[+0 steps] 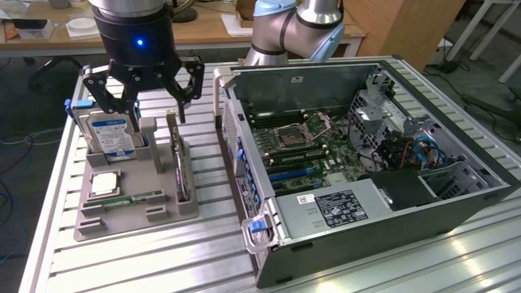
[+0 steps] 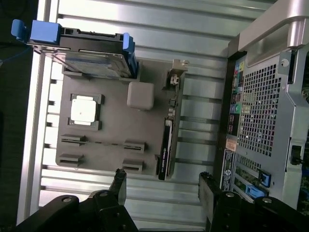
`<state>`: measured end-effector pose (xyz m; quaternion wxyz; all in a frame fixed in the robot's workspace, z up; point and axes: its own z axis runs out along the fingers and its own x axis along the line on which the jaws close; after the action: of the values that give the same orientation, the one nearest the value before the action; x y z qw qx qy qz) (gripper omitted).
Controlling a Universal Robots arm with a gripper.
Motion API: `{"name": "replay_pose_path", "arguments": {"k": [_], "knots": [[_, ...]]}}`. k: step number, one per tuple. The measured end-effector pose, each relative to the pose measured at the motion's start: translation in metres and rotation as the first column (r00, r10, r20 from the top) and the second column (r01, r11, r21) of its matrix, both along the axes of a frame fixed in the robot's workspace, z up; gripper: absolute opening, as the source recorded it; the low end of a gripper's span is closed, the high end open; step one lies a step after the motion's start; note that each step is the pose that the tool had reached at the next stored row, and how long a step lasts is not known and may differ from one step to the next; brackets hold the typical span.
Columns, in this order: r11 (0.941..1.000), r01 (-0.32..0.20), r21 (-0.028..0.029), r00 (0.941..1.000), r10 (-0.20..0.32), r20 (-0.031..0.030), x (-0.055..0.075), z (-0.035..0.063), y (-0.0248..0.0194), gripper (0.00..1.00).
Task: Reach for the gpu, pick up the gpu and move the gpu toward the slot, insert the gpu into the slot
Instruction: 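Pick up the gpu and move the gpu toward the slot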
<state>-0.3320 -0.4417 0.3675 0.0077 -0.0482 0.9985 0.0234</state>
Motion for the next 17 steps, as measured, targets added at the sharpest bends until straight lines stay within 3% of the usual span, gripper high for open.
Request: {"name": "replay_pose_path", "arguments": {"k": [5, 17], "knots": [[1.0, 0.001, -0.0013, 1.0, -0.001, 0.0084, 0.0, -0.0041, 0.0, 0.71], [0.9993, 0.037, -0.0014, 0.9993, -0.037, 0.0095, 0.002, -0.0209, 0.0004, 0.71]]}}
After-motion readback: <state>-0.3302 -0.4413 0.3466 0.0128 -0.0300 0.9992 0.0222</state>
